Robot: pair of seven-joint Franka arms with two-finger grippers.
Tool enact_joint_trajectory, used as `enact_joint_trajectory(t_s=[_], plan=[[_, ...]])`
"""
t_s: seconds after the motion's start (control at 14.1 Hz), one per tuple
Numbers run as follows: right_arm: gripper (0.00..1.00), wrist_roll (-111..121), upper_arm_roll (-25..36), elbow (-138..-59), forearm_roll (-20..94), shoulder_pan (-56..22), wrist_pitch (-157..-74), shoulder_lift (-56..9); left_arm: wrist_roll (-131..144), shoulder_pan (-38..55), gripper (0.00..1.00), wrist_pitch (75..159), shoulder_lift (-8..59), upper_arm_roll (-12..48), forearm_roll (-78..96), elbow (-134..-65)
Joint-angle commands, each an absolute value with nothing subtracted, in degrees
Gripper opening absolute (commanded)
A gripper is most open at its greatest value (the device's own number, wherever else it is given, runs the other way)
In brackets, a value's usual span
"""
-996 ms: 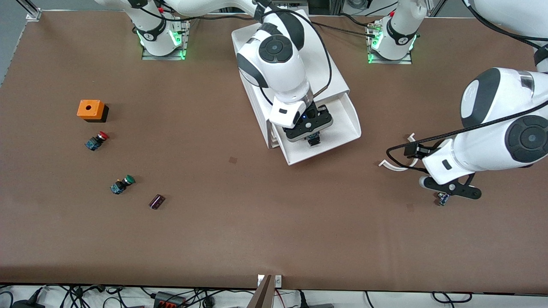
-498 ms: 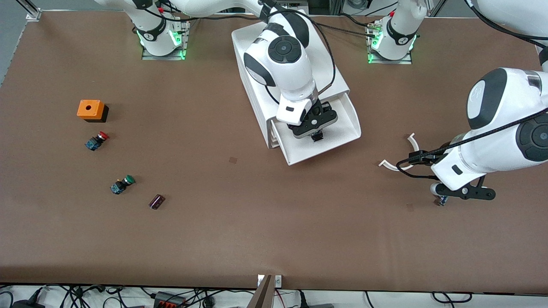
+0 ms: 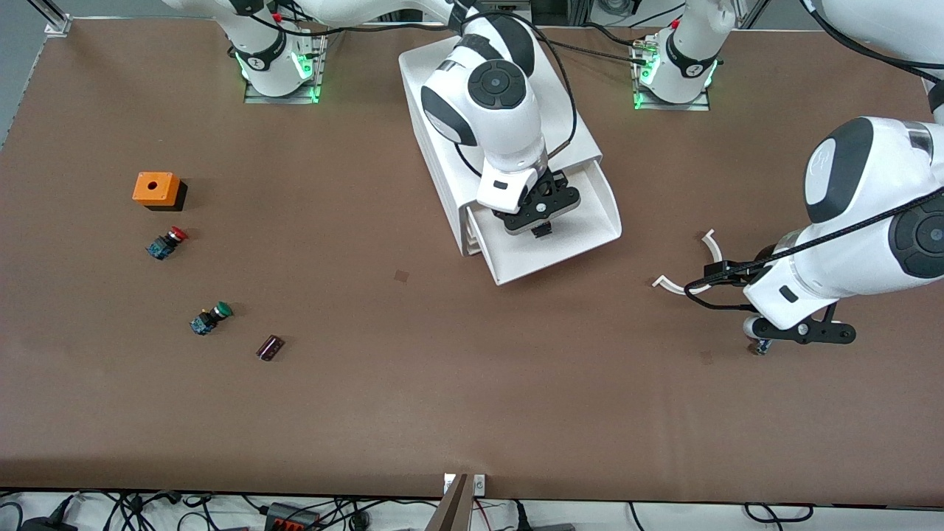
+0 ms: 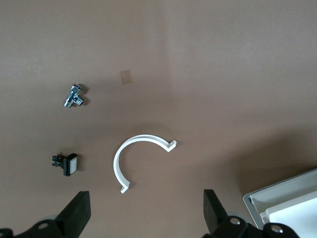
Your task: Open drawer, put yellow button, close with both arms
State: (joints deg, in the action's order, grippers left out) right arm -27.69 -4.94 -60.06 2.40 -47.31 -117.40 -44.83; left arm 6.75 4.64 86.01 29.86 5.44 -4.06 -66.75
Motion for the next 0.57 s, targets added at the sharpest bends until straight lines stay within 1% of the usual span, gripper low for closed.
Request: enact_joint_trajectory(t_s=[0.0,0.07,0.5], plan=[[0.49,-28.74,-4.48,-56.43,2.29,-47.9,-115.75,-45.79,7.56,4.57,1.0,85.78,30.15,5.8,-4.57,-65.57],[0.99,-28.83,-4.22,-56.16,2.29,-47.9,-116.19,-45.79,7.65,4.57,1.0,85.78,30.15,5.8,-4.57,-65.57],[1.0,-31.55,-3.25,-53.09,2.2,-48.16,-116.19,-45.35,8.26,4.66,1.0,85.78,30.06,6.06,-4.48,-65.57]])
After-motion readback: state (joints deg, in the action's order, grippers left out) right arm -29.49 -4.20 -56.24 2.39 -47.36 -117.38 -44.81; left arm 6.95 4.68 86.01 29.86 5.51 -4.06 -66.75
